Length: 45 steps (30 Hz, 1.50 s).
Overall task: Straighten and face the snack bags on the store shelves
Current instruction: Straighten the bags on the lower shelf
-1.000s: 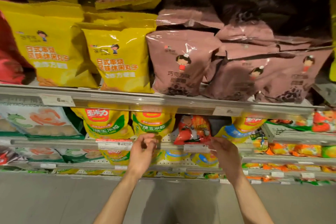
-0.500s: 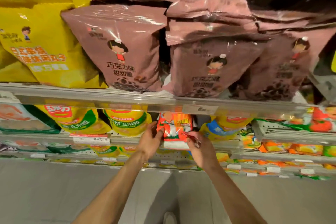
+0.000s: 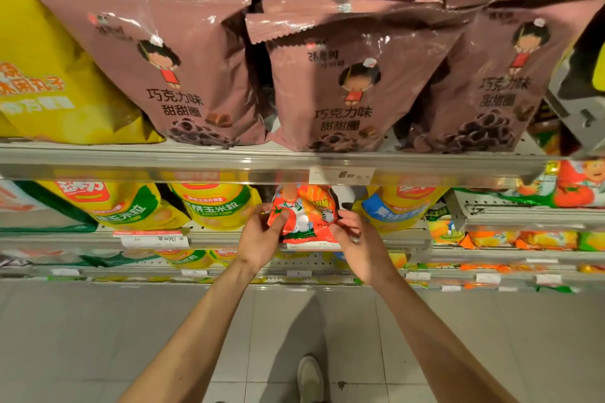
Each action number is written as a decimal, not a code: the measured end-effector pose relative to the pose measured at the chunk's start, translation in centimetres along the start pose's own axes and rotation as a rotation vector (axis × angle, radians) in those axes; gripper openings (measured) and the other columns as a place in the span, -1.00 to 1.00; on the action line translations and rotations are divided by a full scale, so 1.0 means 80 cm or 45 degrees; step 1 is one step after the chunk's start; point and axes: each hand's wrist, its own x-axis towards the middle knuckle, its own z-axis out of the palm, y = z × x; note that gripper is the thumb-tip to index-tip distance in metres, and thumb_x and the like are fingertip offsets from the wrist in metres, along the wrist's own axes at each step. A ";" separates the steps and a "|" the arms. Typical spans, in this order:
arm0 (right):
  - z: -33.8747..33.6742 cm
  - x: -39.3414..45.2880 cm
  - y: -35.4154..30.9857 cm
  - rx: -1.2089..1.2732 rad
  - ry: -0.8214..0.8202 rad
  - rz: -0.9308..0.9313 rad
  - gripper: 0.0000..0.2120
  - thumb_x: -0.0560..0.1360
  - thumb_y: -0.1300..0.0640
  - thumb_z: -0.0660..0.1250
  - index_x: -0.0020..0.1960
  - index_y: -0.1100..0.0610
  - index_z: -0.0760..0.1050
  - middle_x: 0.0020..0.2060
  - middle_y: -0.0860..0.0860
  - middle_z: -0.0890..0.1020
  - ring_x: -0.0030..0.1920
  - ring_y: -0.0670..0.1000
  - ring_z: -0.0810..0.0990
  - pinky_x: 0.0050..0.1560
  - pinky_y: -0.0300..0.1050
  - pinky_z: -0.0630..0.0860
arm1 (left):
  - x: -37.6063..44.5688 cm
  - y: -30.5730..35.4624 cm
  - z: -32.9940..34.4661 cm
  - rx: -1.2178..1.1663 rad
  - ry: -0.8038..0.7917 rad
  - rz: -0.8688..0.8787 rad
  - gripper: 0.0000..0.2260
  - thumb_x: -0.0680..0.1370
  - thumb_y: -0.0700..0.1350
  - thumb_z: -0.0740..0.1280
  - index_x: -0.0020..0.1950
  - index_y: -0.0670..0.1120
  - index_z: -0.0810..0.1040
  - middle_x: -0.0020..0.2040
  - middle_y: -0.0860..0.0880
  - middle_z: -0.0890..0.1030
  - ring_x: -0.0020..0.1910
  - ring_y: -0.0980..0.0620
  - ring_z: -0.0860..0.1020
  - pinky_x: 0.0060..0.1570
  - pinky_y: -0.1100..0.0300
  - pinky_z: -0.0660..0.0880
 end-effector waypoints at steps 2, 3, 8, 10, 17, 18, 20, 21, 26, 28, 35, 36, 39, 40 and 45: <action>0.000 0.000 -0.001 0.080 0.018 0.036 -0.70 0.58 0.21 0.39 0.27 0.31 0.51 0.04 0.15 0.62 0.01 0.01 0.57 -0.11 -0.52 0.44 | -0.010 -0.002 -0.005 -0.048 0.010 0.024 -0.81 0.63 -0.12 0.39 0.22 -0.09 0.51 0.06 -0.09 0.70 -0.08 0.04 0.70 -0.10 0.18 0.66; 0.001 0.002 0.003 0.090 0.015 0.050 -0.68 0.58 0.14 0.40 0.26 0.29 0.51 0.04 0.13 0.62 0.02 0.01 0.58 -0.12 -0.50 0.45 | -0.014 -0.004 -0.008 -0.064 0.011 0.034 -0.85 0.62 -0.09 0.41 0.17 -0.01 0.52 0.05 -0.08 0.70 -0.03 -0.01 0.71 0.04 0.05 0.66; -0.001 0.004 -0.005 0.105 -0.256 0.226 -0.45 0.53 -0.32 0.28 0.34 0.05 0.51 0.11 -0.12 0.67 0.14 -0.12 0.61 0.23 -0.18 0.48 | -0.043 -0.014 -0.022 -0.087 0.009 0.034 -0.84 0.60 -0.10 0.43 0.14 0.06 0.53 0.06 -0.07 0.70 0.08 -0.09 0.69 0.15 0.00 0.62; -0.002 0.005 -0.013 0.131 -0.279 0.223 -0.48 0.53 -0.35 0.27 0.29 -0.02 0.58 0.09 -0.17 0.68 0.15 -0.16 0.60 0.19 -0.22 0.44 | -0.054 -0.019 -0.026 -0.031 0.018 0.060 -0.80 0.58 -0.11 0.45 0.17 0.00 0.53 0.05 -0.05 0.68 0.06 -0.06 0.67 0.13 0.09 0.61; 0.001 -0.014 -0.022 0.189 -0.306 0.136 -0.92 0.53 0.08 0.47 0.01 -0.03 0.62 -0.10 -0.17 0.70 -0.10 -0.25 0.67 -0.05 -0.38 0.51 | -0.083 -0.027 -0.040 0.024 -0.055 0.077 -0.77 0.56 -0.18 0.46 0.19 -0.09 0.52 -0.03 0.07 0.59 0.00 0.09 0.59 -0.02 0.40 0.49; 0.000 -0.023 -0.027 0.186 -0.285 0.123 -0.89 0.53 0.12 0.48 0.00 -0.04 0.60 -0.12 -0.18 0.69 -0.14 -0.31 0.65 -0.07 -0.40 0.51 | -0.087 -0.027 -0.042 0.015 -0.073 0.066 -0.76 0.57 -0.15 0.45 0.20 -0.06 0.52 0.01 0.07 0.61 0.04 0.10 0.60 -0.05 0.45 0.47; 0.001 -0.039 -0.027 0.202 -0.232 0.117 -0.84 0.51 0.19 0.49 0.05 0.02 0.59 -0.13 -0.17 0.69 -0.17 -0.35 0.64 -0.11 -0.42 0.50 | -0.095 -0.023 -0.047 0.015 -0.097 0.017 -0.75 0.58 -0.05 0.43 0.23 0.04 0.49 0.06 0.07 0.60 0.07 0.18 0.59 -0.13 0.48 0.45; 0.002 -0.047 -0.025 0.198 -0.220 0.119 -0.82 0.50 0.20 0.50 0.07 0.07 0.60 -0.14 -0.14 0.70 -0.17 -0.31 0.65 -0.11 -0.38 0.51 | -0.101 -0.019 -0.049 0.026 -0.104 0.006 -0.74 0.59 -0.01 0.41 0.25 0.09 0.46 0.07 0.07 0.59 0.06 0.19 0.59 -0.15 0.46 0.44; 0.002 -0.102 -0.030 0.215 -0.156 0.173 -0.62 0.46 0.16 0.53 0.23 0.07 0.53 0.04 -0.10 0.68 0.07 -0.09 0.65 0.04 -0.21 0.52 | -0.122 -0.020 -0.063 0.127 -0.160 0.096 -0.73 0.65 -0.03 0.33 0.32 0.16 0.39 0.02 0.01 0.60 -0.11 0.14 0.61 -0.25 0.49 0.45; 0.003 -0.123 -0.033 0.223 -0.132 0.164 -0.58 0.46 0.19 0.54 0.26 0.09 0.49 0.08 -0.08 0.66 0.11 -0.05 0.64 0.10 -0.21 0.53 | -0.133 -0.024 -0.069 0.165 -0.194 0.144 -0.73 0.64 -0.05 0.35 0.30 0.17 0.42 0.07 -0.04 0.59 -0.06 0.10 0.62 -0.21 0.49 0.45; -0.017 -0.198 -0.044 0.330 -0.040 0.084 -0.52 0.42 0.32 0.54 0.25 0.06 0.45 0.12 0.00 0.67 0.06 -0.01 0.66 -0.04 -0.30 0.57 | -0.179 -0.024 -0.084 0.069 -0.355 0.237 -0.59 0.48 0.11 0.46 0.31 0.16 0.51 0.09 0.04 0.71 -0.06 0.08 0.67 -0.06 0.16 0.58; -0.024 -0.206 -0.049 0.333 -0.021 0.069 -0.51 0.41 0.31 0.55 0.24 0.05 0.45 0.13 -0.01 0.67 0.09 -0.02 0.66 0.00 -0.28 0.57 | -0.186 -0.018 -0.083 0.066 -0.366 0.262 -0.63 0.52 0.06 0.45 0.31 0.17 0.50 0.01 0.06 0.72 -0.19 0.14 0.63 -0.18 0.25 0.52; -0.051 -0.223 -0.065 0.329 0.062 -0.014 -0.50 0.38 0.32 0.57 0.21 0.06 0.47 0.11 -0.01 0.69 0.14 -0.03 0.66 0.15 -0.16 0.56 | -0.205 0.011 -0.075 0.069 -0.372 0.392 -0.69 0.62 -0.15 0.37 0.29 0.16 0.47 -0.11 0.07 0.70 -0.30 0.24 0.57 -0.31 0.38 0.43; -0.061 -0.227 -0.074 0.333 0.080 -0.048 -0.50 0.38 0.32 0.57 0.21 0.07 0.48 0.10 -0.01 0.70 0.13 -0.06 0.66 0.14 -0.18 0.55 | -0.211 0.025 -0.072 0.065 -0.372 0.430 -0.68 0.61 -0.17 0.37 0.26 0.18 0.46 -0.10 0.08 0.71 -0.26 0.24 0.62 -0.28 0.38 0.47; -0.123 -0.239 -0.109 0.379 0.094 -0.174 -0.54 0.43 0.25 0.55 0.21 -0.03 0.46 0.13 -0.06 0.69 0.13 -0.12 0.66 0.11 -0.23 0.56 | -0.239 0.092 -0.040 -0.015 -0.425 0.609 -0.71 0.57 -0.17 0.41 0.23 0.08 0.50 -0.12 0.20 0.73 -0.16 0.24 0.69 -0.21 0.34 0.58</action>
